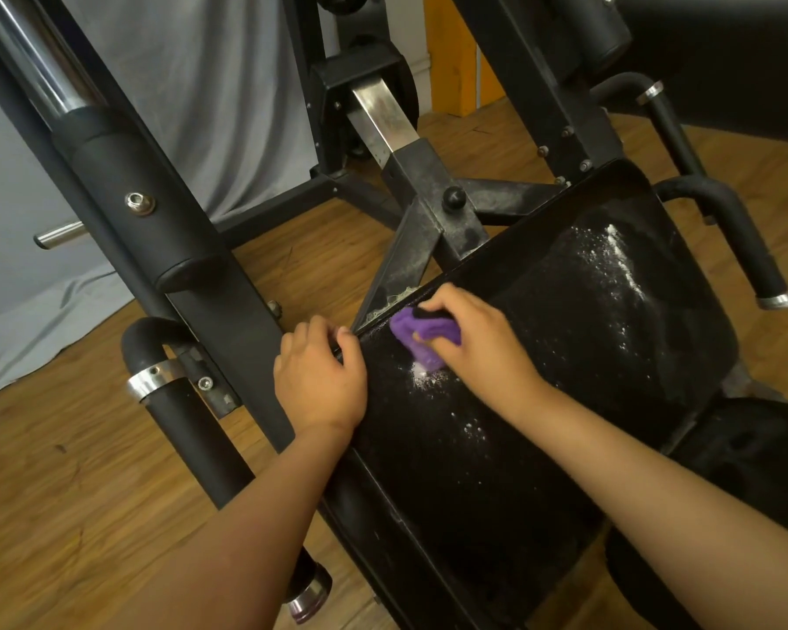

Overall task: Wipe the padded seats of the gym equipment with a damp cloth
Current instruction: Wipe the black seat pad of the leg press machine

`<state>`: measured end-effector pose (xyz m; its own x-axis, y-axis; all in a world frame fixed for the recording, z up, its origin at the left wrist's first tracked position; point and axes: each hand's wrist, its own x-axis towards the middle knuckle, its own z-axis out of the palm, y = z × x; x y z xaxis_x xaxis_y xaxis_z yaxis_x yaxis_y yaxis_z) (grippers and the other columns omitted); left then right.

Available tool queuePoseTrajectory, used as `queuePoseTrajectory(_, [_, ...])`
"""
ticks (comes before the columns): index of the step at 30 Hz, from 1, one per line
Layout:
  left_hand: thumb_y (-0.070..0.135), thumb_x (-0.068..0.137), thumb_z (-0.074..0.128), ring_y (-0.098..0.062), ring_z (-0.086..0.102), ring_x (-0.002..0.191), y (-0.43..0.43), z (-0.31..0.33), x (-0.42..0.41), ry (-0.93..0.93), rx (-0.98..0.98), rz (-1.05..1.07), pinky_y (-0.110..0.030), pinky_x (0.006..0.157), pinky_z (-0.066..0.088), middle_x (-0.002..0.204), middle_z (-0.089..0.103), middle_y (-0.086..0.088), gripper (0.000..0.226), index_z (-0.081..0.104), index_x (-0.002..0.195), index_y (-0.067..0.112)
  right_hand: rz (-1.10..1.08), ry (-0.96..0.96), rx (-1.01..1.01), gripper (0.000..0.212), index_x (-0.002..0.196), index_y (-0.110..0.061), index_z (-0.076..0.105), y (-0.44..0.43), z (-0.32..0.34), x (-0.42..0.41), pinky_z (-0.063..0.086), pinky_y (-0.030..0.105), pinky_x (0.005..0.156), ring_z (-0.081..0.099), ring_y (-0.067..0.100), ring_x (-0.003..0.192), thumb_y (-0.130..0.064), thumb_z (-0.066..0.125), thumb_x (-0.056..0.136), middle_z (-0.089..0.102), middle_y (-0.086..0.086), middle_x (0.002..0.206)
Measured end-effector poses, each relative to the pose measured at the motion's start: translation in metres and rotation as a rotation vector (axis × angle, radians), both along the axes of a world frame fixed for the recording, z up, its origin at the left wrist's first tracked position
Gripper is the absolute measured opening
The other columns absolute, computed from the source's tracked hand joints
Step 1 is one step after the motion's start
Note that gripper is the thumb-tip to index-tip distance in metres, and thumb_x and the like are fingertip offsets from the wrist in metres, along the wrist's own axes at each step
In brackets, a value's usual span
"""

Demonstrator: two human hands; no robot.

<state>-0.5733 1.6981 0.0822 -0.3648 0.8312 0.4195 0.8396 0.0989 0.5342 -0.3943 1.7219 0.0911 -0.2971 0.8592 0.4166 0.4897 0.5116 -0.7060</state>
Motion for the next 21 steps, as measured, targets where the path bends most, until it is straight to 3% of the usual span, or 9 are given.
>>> queuePoseTrajectory(4, [0.038, 0.09, 0.033, -0.016, 0.046, 0.084, 0.001, 0.0, 0.0, 0.006, -0.007, 0.004, -0.038, 0.074, 0.041, 0.082, 0.051, 0.006, 0.03, 0.055, 0.085, 0.018, -0.21, 0.088, 0.032, 0.017, 0.096, -0.013, 0.056, 0.03, 0.005, 0.03, 0.05, 0.025, 0.073, 0.057, 0.01, 0.088, -0.007, 0.066, 0.085, 0.059, -0.001, 0.099])
queuePoseTrajectory(9, [0.038, 0.089, 0.032, -0.017, 0.047, 0.084, 0.001, -0.002, -0.001, -0.002, -0.003, 0.004, -0.039, 0.075, 0.042, 0.081, 0.052, 0.006, 0.03, 0.054, 0.083, 0.018, -0.298, 0.15, 0.004, 0.015, 0.098, -0.014, 0.055, 0.041, 0.002, 0.038, 0.041, 0.011, 0.064, 0.057, 0.009, 0.084, -0.011, 0.066, 0.087, 0.058, -0.001, 0.095])
queuePoseTrajectory(13, [0.038, 0.089, 0.032, -0.016, 0.046, 0.084, 0.001, -0.001, 0.0, -0.004, -0.005, 0.0, -0.037, 0.074, 0.041, 0.082, 0.053, 0.005, 0.03, 0.054, 0.084, 0.018, -0.191, 0.132, -0.004, 0.019, 0.093, -0.015, 0.053, 0.015, -0.001, 0.024, 0.039, 0.009, 0.067, 0.055, 0.002, 0.082, -0.004, 0.067, 0.083, 0.056, -0.006, 0.091])
queuePoseTrajectory(18, [0.038, 0.09, 0.033, -0.015, 0.046, 0.083, 0.0, -0.001, -0.001, 0.002, -0.001, -0.002, -0.034, 0.072, 0.037, 0.082, 0.053, 0.005, 0.03, 0.055, 0.084, 0.019, 0.087, -0.032, -0.123, 0.02, 0.099, -0.014, 0.057, -0.019, -0.013, 0.018, 0.049, 0.02, 0.077, 0.056, 0.004, 0.092, -0.007, 0.066, 0.083, 0.055, -0.011, 0.099])
queuePoseTrajectory(21, [0.039, 0.089, 0.032, -0.016, 0.046, 0.084, 0.0, -0.001, 0.0, 0.002, -0.001, 0.0, -0.036, 0.073, 0.039, 0.082, 0.053, 0.005, 0.031, 0.055, 0.084, 0.018, 0.014, 0.0, -0.114, 0.019, 0.099, -0.016, 0.058, -0.001, -0.006, 0.033, 0.05, 0.017, 0.076, 0.058, 0.004, 0.092, -0.007, 0.067, 0.085, 0.058, -0.008, 0.101])
